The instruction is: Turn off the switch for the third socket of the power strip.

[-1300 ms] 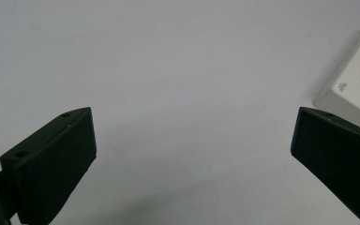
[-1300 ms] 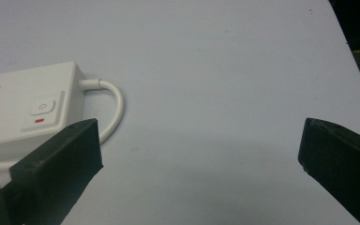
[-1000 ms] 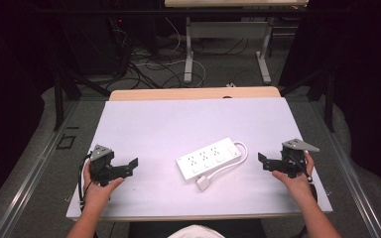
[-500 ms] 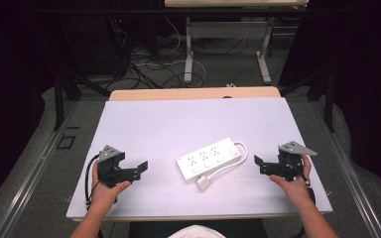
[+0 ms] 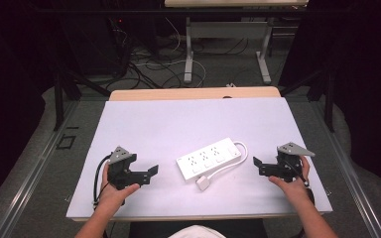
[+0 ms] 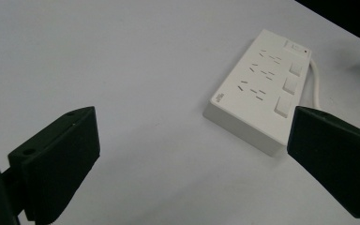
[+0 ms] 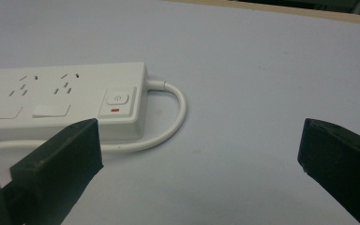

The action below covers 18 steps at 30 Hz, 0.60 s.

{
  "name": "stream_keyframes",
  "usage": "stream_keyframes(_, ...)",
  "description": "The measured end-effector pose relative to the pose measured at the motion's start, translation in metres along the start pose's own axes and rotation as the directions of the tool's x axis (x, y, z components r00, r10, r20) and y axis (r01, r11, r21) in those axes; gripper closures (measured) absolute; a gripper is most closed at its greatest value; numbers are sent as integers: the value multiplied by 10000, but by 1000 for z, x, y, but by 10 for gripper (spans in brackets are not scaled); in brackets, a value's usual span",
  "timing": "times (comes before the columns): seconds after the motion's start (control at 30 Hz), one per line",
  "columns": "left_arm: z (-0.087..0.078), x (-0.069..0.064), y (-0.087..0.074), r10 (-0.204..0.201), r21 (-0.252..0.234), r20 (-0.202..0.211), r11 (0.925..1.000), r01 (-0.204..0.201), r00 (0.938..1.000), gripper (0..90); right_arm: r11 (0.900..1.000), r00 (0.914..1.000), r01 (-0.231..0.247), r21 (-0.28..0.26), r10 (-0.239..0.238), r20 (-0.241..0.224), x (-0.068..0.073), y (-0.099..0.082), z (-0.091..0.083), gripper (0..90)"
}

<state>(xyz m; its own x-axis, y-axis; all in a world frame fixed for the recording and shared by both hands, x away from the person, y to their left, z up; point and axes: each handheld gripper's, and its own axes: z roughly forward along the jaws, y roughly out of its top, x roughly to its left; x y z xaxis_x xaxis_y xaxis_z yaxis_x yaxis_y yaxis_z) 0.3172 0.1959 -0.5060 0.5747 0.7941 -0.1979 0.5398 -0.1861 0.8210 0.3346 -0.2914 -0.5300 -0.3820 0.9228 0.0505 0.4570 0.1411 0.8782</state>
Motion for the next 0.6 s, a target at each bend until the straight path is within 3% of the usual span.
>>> stream_keyframes(0.23, 5, -11, 4, -101, 159, 189, 9998, 98, 9998, 69, 9999, 9999, 171, 5, -171, 5, 1, 0, 0, 0)
stream_keyframes(0.3, 7, -13, 6, 123, 232, 199, 9996, -127, 9997, 93, 10000, 10000, 76, -52, -76, 35, 2, -1, 1, 0)
stream_keyframes(0.33, 9, -15, 7, -5, 282, 248, 9996, -2, 9997, 93, 10000, 10000, 76, -52, -76, 35, 2, -1, 1, 0)
stream_keyframes(0.47, 14, -21, 11, 179, 275, 190, 9995, -184, 9997, 161, 10000, 10000, 53, 19, -54, 44, 2, -2, 1, 0)
stream_keyframes(0.6, 18, -28, 19, 377, 262, 299, 9989, -385, 9988, 165, 9999, 9999, 107, 2, -107, 31, 0, -2, 1, 0)
